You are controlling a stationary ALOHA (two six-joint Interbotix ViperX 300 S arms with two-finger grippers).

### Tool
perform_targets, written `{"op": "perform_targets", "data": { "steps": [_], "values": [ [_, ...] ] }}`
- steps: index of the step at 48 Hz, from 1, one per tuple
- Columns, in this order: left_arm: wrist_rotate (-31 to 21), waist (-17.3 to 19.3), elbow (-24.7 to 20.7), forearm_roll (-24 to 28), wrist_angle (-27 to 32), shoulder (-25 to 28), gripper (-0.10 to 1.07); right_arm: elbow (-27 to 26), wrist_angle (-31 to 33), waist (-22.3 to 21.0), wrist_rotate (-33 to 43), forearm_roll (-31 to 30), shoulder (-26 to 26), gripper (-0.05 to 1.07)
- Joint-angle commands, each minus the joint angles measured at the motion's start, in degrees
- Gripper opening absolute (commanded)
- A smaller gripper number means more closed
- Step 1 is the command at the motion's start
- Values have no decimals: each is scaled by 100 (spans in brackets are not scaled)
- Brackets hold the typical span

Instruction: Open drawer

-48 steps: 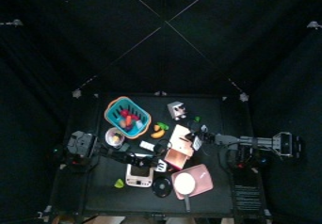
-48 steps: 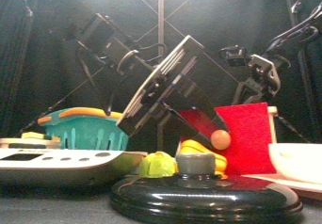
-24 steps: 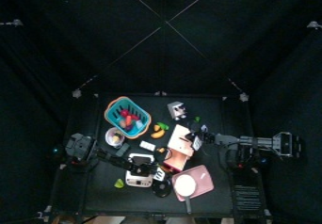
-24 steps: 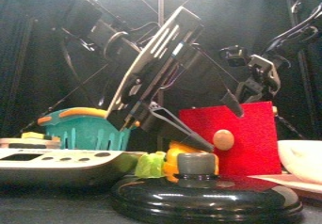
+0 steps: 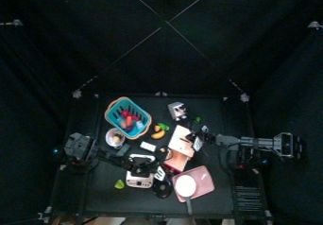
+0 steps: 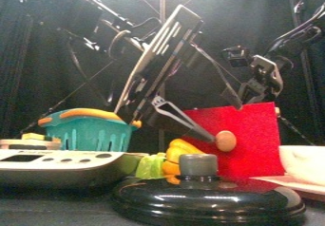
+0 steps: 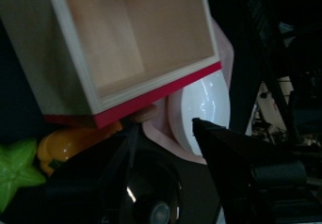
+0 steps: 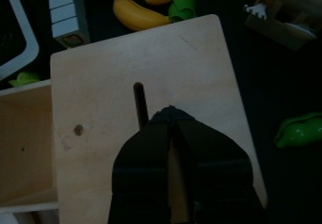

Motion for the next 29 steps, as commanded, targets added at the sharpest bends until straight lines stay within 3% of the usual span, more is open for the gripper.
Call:
{"op": "perform_targets", "data": {
  "steps": [1,16,29],
  "values": [
    [9,44,-88,193,-105,-299,87,97,70,-26,0,18,70,29],
    [35,88,-53,519,-149,-457,87,88,79,-26,0,18,70,29],
    [53,290,176,1222,-149,-914,87,-9,88,-9,18,70,-97,29]
  ]
}}
